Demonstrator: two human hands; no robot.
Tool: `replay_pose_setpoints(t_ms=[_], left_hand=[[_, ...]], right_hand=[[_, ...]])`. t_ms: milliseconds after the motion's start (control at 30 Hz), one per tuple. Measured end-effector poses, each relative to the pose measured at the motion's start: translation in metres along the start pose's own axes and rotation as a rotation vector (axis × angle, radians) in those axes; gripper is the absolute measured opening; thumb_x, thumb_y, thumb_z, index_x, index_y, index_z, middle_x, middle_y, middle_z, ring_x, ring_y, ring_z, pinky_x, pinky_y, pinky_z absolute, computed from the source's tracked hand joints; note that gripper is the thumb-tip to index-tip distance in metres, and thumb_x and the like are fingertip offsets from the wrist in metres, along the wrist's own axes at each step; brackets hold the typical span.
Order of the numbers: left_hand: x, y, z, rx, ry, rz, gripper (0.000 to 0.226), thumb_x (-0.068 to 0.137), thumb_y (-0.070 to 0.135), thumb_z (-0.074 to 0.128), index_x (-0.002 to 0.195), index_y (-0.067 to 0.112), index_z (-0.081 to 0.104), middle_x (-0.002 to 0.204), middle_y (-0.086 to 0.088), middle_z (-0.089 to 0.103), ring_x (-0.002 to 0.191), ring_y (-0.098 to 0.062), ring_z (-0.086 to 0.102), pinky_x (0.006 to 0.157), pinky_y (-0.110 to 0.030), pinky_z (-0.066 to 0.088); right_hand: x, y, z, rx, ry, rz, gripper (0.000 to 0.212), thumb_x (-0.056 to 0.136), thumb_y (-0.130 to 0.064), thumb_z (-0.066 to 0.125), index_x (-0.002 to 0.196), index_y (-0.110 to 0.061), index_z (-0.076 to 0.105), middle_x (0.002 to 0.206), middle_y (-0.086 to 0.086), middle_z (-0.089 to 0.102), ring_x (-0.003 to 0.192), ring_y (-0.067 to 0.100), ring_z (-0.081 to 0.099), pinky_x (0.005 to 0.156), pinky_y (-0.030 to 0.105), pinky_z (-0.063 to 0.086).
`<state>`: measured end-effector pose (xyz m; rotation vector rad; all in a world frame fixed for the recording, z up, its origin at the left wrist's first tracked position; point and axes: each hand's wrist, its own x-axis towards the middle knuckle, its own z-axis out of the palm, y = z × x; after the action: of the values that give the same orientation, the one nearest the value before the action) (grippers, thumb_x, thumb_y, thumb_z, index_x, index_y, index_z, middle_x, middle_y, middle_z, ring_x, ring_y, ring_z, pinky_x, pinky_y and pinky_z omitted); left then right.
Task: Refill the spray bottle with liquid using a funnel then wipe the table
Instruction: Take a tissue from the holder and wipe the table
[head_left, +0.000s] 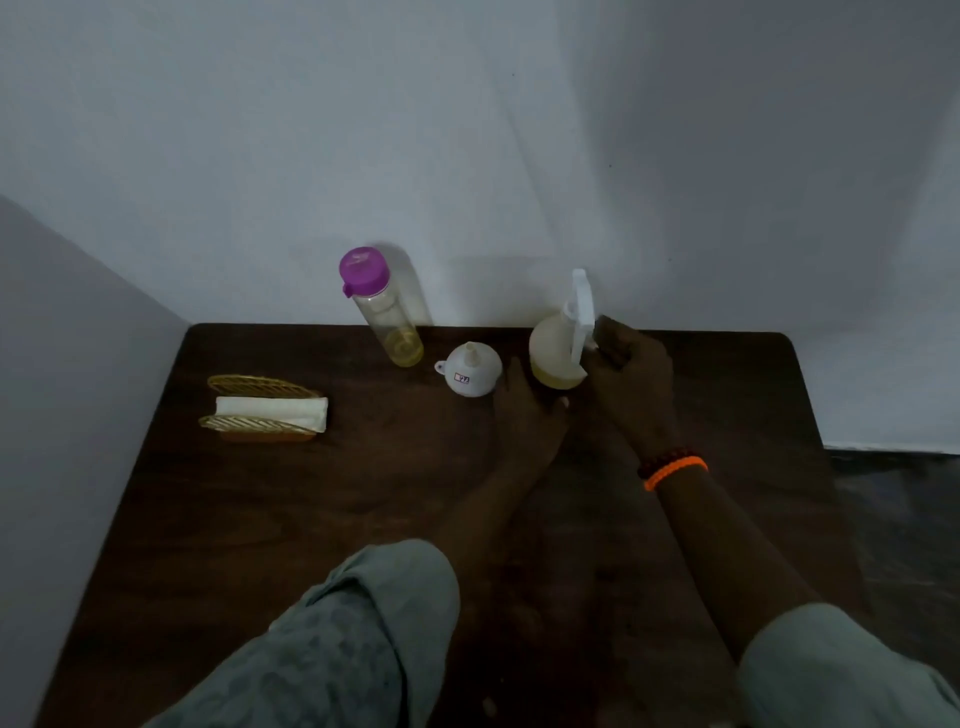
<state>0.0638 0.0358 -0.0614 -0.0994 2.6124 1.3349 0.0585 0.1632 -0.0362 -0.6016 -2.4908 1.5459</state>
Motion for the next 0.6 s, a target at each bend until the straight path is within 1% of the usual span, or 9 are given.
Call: replay_pose_setpoints(t_ms=[100, 200, 300, 367, 433, 467, 533, 567, 600], left_hand=[[-0.026, -0.013, -0.016, -0.052, 0.038, -0.005, 0.022, 0.096, 0.009, 0.059, 0.114, -0.003, 0.063, 0.115, -0.018, 0.067, 0.111, -0.03, 0.061, 0.102, -0.042, 0.046], [-0.058, -0.03, -0.04, -0.026, -0.011, -0.01, 0.024, 0.1, 0.012, 0.054, 0.118, 0.002, 0.065, 0.121, -0.014, 0.066, 0.115, -0.025, 0.06, 0.103, -0.029, 0.041], [-0.075, -0.043, -0.07, -0.05, -0.089, -0.034, 0.026, 0.101, 0.023, 0.055, 0.121, 0.01, 0.066, 0.122, -0.007, 0.068, 0.116, -0.021, 0.061, 0.105, -0.033, 0.045], [-0.082, -0.057, -0.095, -0.11, -0.1, -0.041, 0.026, 0.099, 0.03, 0.057, 0.116, 0.014, 0.069, 0.117, -0.004, 0.07, 0.112, -0.018, 0.064, 0.103, -0.037, 0.049], [-0.087, -0.073, -0.124, -0.144, -0.077, -0.041, 0.024, 0.096, 0.037, 0.06, 0.111, 0.021, 0.071, 0.11, 0.002, 0.072, 0.104, -0.011, 0.067, 0.097, -0.034, 0.053], [-0.088, -0.082, -0.14, -0.15, -0.065, -0.054, 0.023, 0.095, 0.041, 0.061, 0.109, 0.025, 0.071, 0.107, 0.007, 0.072, 0.1, -0.005, 0.066, 0.093, -0.029, 0.054], [-0.086, -0.102, -0.173, -0.145, -0.019, -0.047, 0.017, 0.093, 0.044, 0.063, 0.102, 0.031, 0.071, 0.096, 0.016, 0.07, 0.088, 0.009, 0.064, 0.079, -0.01, 0.049], [-0.084, -0.113, -0.191, -0.131, 0.01, -0.036, 0.014, 0.092, 0.043, 0.064, 0.099, 0.033, 0.071, 0.091, 0.019, 0.07, 0.085, 0.012, 0.063, 0.073, -0.005, 0.045], [-0.082, -0.125, -0.208, -0.121, 0.042, -0.037, 0.013, 0.091, 0.042, 0.065, 0.098, 0.033, 0.071, 0.089, 0.019, 0.07, 0.083, 0.013, 0.062, 0.071, -0.004, 0.043]], right_hand=[[-0.04, 0.005, 0.006, -0.018, 0.127, 0.1, 0.038, 0.09, -0.013, 0.067, 0.128, -0.007, 0.064, 0.125, 0.011, 0.068, 0.118, 0.021, 0.063, 0.105, 0.044, 0.049], [-0.085, 0.003, 0.025, 0.002, 0.121, 0.162, 0.028, 0.091, -0.014, 0.065, 0.118, -0.012, 0.068, 0.115, 0.004, 0.071, 0.111, 0.019, 0.065, 0.102, 0.046, 0.051], [-0.13, -0.011, 0.052, 0.012, 0.084, 0.149, 0.017, 0.09, -0.014, 0.066, 0.104, -0.022, 0.071, 0.1, -0.009, 0.069, 0.098, 0.009, 0.064, 0.099, 0.043, 0.052], [-0.151, -0.026, 0.074, 0.031, 0.051, 0.127, 0.012, 0.089, -0.02, 0.068, 0.1, -0.024, 0.072, 0.096, -0.009, 0.071, 0.09, 0.004, 0.065, 0.094, 0.039, 0.055], [-0.165, -0.044, 0.099, 0.058, 0.004, 0.102, 0.009, 0.089, -0.022, 0.068, 0.093, -0.027, 0.073, 0.09, -0.009, 0.073, 0.086, 0.0, 0.066, 0.089, 0.036, 0.057], [-0.169, -0.053, 0.112, 0.065, -0.02, 0.091, 0.008, 0.09, -0.023, 0.067, 0.092, -0.026, 0.073, 0.089, -0.009, 0.073, 0.087, 0.001, 0.066, 0.088, 0.036, 0.056], [-0.175, -0.069, 0.139, 0.064, -0.066, 0.066, 0.008, 0.09, -0.023, 0.066, 0.092, -0.025, 0.074, 0.091, -0.009, 0.073, 0.09, 0.006, 0.067, 0.091, 0.04, 0.055], [-0.177, -0.077, 0.153, 0.062, -0.091, 0.053, 0.008, 0.09, -0.023, 0.067, 0.092, -0.024, 0.074, 0.092, -0.009, 0.073, 0.092, 0.006, 0.067, 0.092, 0.042, 0.054], [-0.177, -0.085, 0.166, 0.06, -0.117, 0.037, 0.008, 0.089, -0.022, 0.067, 0.092, -0.025, 0.074, 0.093, -0.01, 0.073, 0.092, 0.006, 0.067, 0.094, 0.042, 0.053]])
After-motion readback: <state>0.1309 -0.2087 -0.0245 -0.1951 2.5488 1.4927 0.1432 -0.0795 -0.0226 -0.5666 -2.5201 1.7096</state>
